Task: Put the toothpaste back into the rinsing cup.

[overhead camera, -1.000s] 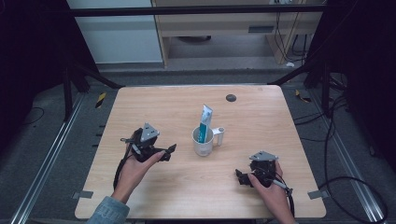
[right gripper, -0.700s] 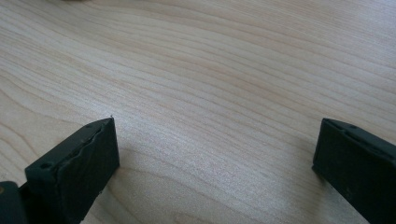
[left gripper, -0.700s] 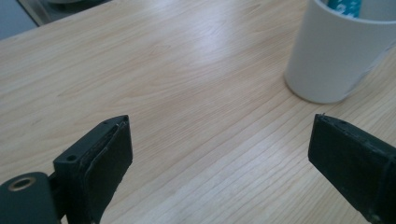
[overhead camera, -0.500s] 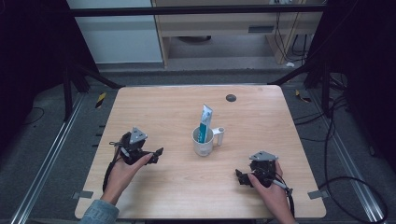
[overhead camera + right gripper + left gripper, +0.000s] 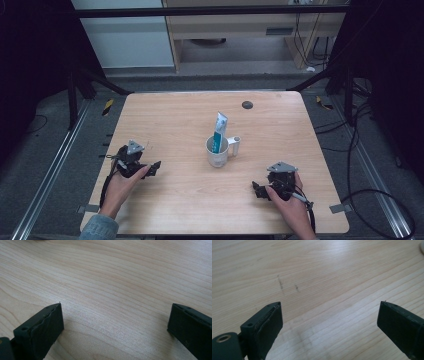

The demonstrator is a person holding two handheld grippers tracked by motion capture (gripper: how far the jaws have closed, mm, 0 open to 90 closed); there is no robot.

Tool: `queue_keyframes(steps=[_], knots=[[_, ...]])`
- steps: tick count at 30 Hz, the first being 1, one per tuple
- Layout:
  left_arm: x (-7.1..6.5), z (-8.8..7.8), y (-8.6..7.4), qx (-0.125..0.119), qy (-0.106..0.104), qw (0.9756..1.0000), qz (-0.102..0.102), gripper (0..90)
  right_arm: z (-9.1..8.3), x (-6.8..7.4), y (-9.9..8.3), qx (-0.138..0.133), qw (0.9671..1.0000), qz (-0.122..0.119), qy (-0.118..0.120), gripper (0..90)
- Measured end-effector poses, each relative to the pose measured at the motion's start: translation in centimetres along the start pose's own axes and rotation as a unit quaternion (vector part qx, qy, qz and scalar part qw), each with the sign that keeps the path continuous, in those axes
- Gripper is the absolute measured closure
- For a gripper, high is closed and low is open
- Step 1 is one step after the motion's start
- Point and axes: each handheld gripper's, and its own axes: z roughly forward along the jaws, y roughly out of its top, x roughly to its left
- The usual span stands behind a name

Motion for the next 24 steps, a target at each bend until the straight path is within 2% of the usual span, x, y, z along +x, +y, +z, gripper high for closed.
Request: queue_keyframes(steps=[9, 22, 24], knots=[[1.5, 0.8, -1.0, 0.020, 0.015, 0.9997, -0.008, 5.7, 0.0, 0.0, 0.0, 0.000, 1.0000, 0.000, 0.000, 0.4], [2.1, 2.3, -1.7, 0.038, 0.012, 0.9990, -0.021, 5.3, 0.0, 0.0, 0.0, 0.000, 1.0000, 0.000, 0.000, 0.5], [2.3, 2.4, -1.8, 0.034, 0.009, 0.9990, -0.026, 4.3, 0.0, 0.0, 0.0, 0.000, 1.0000, 0.001, 0.001, 0.4]])
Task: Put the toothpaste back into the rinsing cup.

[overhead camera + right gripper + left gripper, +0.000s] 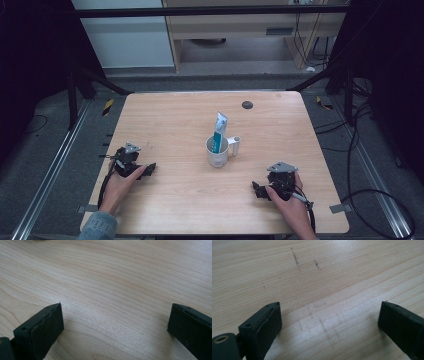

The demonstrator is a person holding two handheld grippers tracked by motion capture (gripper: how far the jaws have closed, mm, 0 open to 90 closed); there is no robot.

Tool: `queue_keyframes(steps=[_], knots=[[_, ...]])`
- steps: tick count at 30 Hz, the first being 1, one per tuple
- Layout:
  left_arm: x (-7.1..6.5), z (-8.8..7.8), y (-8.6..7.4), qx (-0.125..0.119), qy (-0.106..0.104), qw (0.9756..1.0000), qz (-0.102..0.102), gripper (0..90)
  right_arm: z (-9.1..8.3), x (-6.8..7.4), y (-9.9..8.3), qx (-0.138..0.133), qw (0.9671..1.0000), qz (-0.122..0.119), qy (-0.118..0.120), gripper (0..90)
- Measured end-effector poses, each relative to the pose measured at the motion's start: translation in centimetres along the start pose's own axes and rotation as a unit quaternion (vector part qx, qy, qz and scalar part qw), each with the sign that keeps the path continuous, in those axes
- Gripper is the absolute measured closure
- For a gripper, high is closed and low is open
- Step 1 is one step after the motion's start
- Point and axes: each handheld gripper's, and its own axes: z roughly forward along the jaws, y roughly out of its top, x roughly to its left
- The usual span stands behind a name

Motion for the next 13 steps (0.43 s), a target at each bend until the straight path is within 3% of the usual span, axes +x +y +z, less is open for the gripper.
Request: queue_keyframes(steps=[8, 13], knots=[[0.40, 0.44, -0.28, -0.026, 0.001, 0.9996, -0.004, 1.9, 0.00, 0.00, 0.00, 0.000, 1.0000, 0.000, 0.000, 0.4], [0.44, 0.52, -0.23, -0.024, 0.007, 0.9997, -0.009, 0.0, 0.00, -0.01, 0.00, 0.000, 1.0000, -0.001, 0.000, 0.4]])
